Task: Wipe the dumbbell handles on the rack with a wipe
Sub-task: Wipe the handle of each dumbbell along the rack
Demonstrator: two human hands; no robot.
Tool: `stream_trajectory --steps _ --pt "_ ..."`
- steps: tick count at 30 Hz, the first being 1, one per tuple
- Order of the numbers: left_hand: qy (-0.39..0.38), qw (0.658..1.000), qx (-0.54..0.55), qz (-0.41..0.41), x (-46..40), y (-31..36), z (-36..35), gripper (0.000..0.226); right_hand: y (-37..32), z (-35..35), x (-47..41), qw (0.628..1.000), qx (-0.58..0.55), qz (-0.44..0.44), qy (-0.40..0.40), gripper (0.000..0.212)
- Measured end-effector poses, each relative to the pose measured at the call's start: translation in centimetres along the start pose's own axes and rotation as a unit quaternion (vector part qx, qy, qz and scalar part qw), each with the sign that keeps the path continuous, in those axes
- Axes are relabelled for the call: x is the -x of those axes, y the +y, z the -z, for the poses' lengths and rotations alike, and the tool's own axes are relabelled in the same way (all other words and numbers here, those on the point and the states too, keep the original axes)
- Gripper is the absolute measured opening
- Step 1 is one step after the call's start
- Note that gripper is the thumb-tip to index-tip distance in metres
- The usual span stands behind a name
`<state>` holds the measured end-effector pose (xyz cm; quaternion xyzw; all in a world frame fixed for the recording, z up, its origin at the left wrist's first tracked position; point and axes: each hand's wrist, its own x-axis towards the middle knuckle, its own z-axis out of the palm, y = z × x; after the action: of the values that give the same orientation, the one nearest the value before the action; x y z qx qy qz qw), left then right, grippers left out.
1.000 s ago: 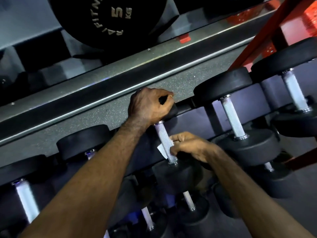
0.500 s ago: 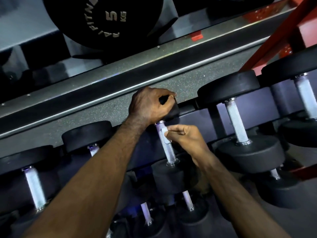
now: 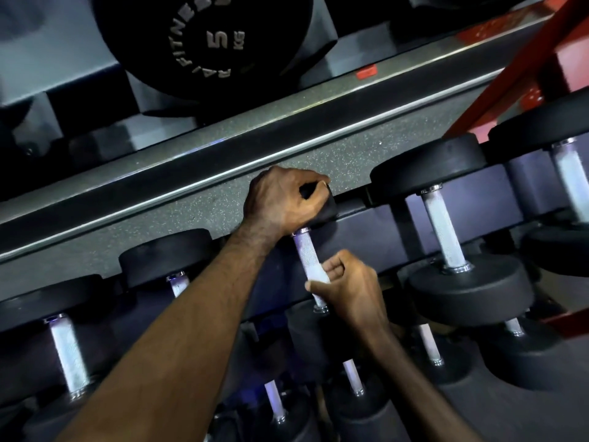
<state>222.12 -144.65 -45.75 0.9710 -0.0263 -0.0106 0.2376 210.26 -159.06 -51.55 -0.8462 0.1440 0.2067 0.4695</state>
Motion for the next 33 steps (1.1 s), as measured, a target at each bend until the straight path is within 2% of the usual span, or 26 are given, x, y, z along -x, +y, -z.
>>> stream_trajectory --steps 7,10,14,16,19,22,24,26,29,33 --pt "-0.009 1.0 0.003 -0.004 -0.1 0.1 0.0 0.049 -2.5 -1.4 -1.5 0.997 -0.021 0.038 0.068 0.037" --pt "-0.009 1.0 0.007 -0.004 -0.1 0.0 0.1 0.049 -0.7 -0.5 0.0 0.999 0.007 0.003 0.033 0.033" --pt "-0.01 1.0 0.002 -0.001 -0.1 -0.1 0.1 0.05 1.2 1.2 0.4 0.999 -0.04 -0.008 0.008 0.018" --pt "-0.016 1.0 -0.005 0.0 -0.1 0.4 0.2 0.05 1.3 2.5 0.1 0.994 -0.11 -0.017 0.008 0.017" --pt "-0.026 0.999 -0.021 0.0 -0.1 1.0 0.3 0.047 1.5 5.4 0.4 0.962 -0.271 -0.043 0.011 0.016" --pt "-0.042 0.996 -0.07 -0.029 -0.1 2.2 0.4 0.034 1.9 9.4 0.7 0.936 -0.347 -0.044 0.039 0.016" --pt "-0.066 0.991 -0.095 -0.061 -0.4 3.9 0.0 0.037 2.3 12.2 0.6 0.913 -0.399 -0.048 0.071 0.013" --pt "-0.074 0.99 -0.073 -0.092 -1.1 6.2 -0.8 0.041 2.7 14.9 0.2 0.895 -0.432 -0.039 0.105 0.012" --pt "-0.048 0.994 0.02 -0.097 -2.4 9.7 -2.5 0.048 3.1 18.7 -1.0 0.906 -0.393 0.001 0.155 0.011" --pt "-0.023 0.991 0.115 -0.068 -5.0 14.4 -5.0 0.052 5.7 22.4 -4.9 0.946 -0.267 0.006 0.182 0.013"
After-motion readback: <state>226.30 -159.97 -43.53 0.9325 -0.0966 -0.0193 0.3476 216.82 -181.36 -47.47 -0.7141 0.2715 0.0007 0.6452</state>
